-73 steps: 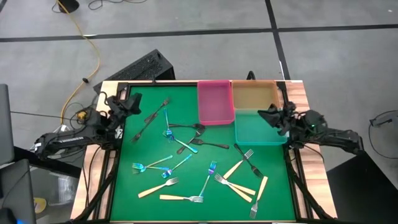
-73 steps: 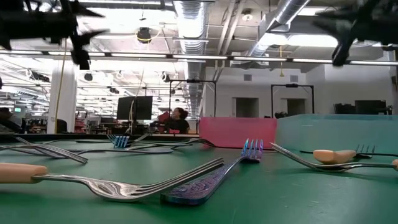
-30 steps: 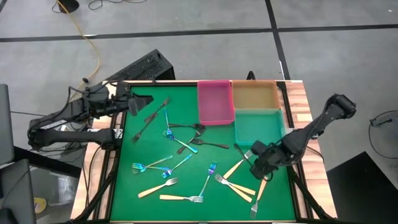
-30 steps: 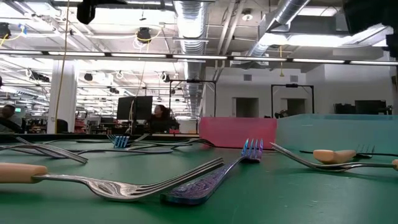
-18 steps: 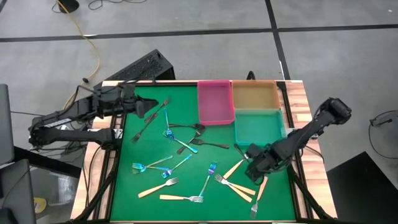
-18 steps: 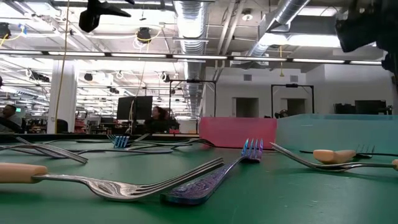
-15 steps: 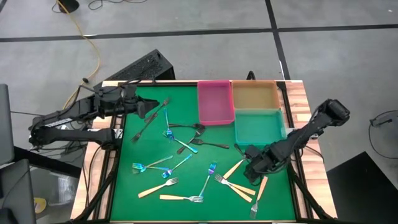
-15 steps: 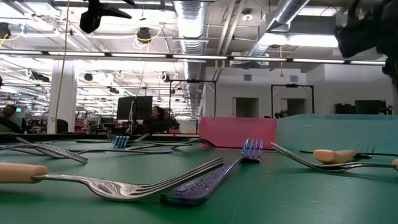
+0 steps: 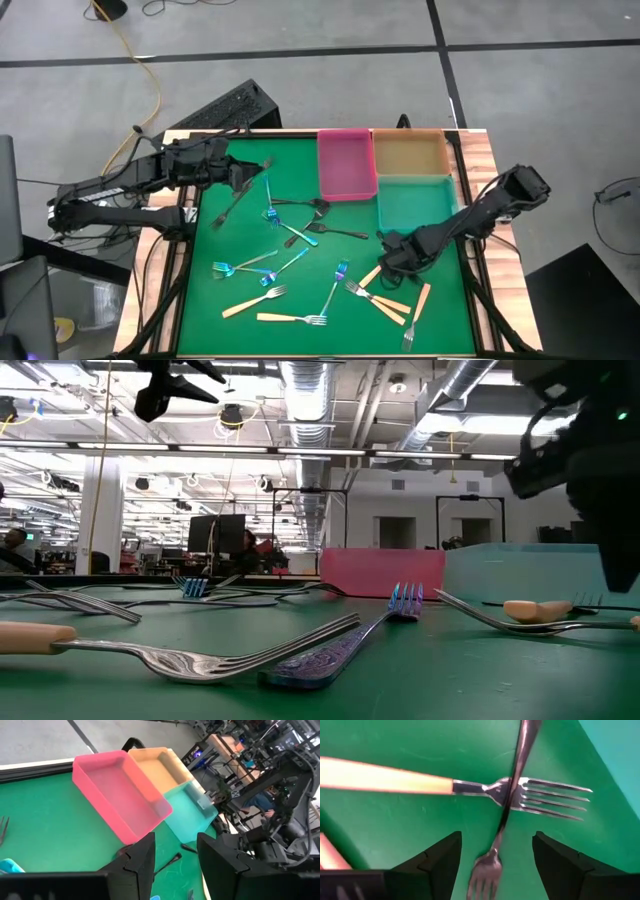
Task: Sort silverware by color (type)
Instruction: Put the black fork into the blue bin
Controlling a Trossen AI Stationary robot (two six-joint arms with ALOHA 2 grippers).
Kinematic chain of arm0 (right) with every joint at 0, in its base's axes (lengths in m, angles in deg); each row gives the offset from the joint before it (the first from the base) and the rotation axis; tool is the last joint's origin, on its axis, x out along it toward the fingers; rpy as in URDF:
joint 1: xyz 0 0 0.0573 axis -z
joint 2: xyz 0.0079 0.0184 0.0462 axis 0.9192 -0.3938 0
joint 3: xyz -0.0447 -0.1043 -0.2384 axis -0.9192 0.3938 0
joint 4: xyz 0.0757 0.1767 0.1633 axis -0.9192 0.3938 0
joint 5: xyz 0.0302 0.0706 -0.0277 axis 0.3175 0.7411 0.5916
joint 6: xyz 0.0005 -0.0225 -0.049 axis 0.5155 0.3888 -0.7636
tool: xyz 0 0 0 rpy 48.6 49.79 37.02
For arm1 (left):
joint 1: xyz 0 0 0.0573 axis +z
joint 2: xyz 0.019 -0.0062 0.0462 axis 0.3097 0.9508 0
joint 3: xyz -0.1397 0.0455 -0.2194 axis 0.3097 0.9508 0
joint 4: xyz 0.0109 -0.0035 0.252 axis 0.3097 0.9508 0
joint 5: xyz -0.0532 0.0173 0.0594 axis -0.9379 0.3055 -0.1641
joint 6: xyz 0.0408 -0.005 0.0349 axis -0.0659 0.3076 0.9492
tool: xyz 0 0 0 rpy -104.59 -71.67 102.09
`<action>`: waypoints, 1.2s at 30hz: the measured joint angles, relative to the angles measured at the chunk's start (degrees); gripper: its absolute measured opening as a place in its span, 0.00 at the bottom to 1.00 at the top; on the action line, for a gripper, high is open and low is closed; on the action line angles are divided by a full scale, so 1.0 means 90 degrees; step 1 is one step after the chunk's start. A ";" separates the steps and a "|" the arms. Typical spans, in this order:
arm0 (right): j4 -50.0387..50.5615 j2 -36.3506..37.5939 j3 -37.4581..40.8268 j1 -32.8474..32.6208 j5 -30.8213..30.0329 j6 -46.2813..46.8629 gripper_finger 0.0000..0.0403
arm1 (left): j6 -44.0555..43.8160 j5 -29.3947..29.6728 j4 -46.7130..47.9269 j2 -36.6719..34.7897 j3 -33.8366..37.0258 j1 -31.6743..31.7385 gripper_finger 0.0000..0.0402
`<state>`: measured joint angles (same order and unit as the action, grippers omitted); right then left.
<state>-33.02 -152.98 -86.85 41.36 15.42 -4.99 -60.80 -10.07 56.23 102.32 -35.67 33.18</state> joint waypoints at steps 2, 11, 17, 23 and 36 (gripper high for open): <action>-0.0305 0.0051 0.0296 0.0059 0.0135 0.0031 0.66 | 0.0000 0.0002 0.0060 0.0000 0.0000 0.0000 0.32; -0.0881 0.0203 0.0841 0.0001 0.0210 0.0156 0.64 | 0.0002 0.0013 0.0130 -0.0002 0.0000 0.0000 0.32; -0.0867 0.0191 0.0843 0.0011 0.0333 0.0489 0.41 | 0.0007 0.0080 0.0135 -0.0002 0.0000 0.0000 0.32; -0.0806 0.0186 0.0845 0.0009 0.0402 0.0718 0.13 | 0.0007 0.0080 0.0135 -0.0002 0.0000 0.0000 0.32; -0.0377 0.0150 0.0238 -0.0009 0.0625 0.0486 0.07 | 0.0007 0.0083 0.0181 -0.0002 0.0000 0.0000 0.32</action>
<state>-36.41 -151.63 -84.71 41.28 21.04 -0.62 -60.74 -9.33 57.86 102.30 -35.67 33.18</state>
